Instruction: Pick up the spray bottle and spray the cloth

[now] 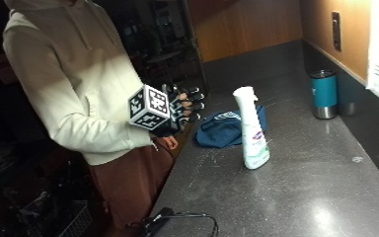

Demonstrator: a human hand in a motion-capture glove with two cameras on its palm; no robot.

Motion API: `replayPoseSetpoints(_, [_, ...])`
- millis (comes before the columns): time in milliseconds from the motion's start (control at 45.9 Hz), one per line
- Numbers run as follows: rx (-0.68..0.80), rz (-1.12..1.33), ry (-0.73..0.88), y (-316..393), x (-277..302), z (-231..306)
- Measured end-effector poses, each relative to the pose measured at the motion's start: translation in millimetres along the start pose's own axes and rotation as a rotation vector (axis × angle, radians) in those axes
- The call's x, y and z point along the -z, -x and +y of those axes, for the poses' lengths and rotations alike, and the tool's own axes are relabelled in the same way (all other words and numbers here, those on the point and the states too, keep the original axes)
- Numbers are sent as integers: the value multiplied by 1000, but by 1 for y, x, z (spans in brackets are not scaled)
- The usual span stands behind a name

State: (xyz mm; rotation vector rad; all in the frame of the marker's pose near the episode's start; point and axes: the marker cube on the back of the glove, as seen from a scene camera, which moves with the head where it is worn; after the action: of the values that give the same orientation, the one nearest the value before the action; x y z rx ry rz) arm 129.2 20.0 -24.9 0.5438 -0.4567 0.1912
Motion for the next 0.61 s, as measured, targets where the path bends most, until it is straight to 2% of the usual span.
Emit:
replayPoseSetpoints(349, [-229,-253,-60,-37,-30,-19])
replayPoseSetpoints(610, [-353,-345,-21,-59,-67,-31])
